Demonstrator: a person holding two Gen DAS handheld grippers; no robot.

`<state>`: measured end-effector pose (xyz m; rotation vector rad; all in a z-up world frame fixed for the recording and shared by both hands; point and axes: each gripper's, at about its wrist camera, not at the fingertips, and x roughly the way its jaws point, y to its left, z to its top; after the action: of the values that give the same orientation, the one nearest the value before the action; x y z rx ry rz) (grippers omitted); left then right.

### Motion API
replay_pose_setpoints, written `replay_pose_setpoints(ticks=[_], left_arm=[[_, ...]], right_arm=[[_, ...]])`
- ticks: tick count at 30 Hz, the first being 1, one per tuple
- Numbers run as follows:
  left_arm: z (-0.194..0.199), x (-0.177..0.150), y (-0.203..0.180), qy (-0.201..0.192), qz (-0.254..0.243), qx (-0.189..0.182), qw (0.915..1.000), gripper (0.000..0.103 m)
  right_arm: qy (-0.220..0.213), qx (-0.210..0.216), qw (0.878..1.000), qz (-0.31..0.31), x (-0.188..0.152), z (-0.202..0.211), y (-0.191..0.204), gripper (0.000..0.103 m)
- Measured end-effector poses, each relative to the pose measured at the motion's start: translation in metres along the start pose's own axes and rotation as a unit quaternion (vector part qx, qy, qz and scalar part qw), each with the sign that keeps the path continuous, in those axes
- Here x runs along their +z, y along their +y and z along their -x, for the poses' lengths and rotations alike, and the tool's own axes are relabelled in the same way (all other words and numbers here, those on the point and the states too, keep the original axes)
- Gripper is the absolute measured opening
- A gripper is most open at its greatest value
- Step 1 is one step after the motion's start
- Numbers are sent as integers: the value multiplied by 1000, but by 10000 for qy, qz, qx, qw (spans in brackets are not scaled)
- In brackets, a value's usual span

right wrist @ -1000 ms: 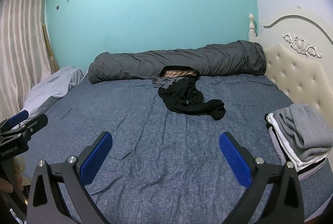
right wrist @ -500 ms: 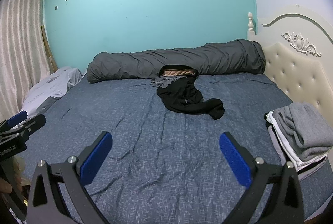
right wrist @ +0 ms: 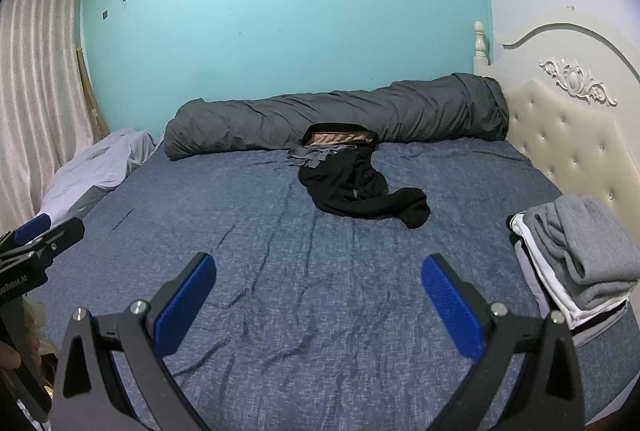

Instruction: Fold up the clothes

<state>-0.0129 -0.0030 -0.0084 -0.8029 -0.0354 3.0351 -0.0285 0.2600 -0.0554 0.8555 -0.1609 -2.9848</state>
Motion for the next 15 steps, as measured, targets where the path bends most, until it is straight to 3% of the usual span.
replay_pose_setpoints(ticks=[8, 15], left_arm=[[-31, 3, 4, 37, -28, 73, 10000, 103], [-98, 9, 8, 179, -105, 247, 9995, 103]], right_arm=[[123, -61, 9999, -15, 2, -36, -6, 103], [416, -64, 9991, -49, 8, -112, -22, 103]])
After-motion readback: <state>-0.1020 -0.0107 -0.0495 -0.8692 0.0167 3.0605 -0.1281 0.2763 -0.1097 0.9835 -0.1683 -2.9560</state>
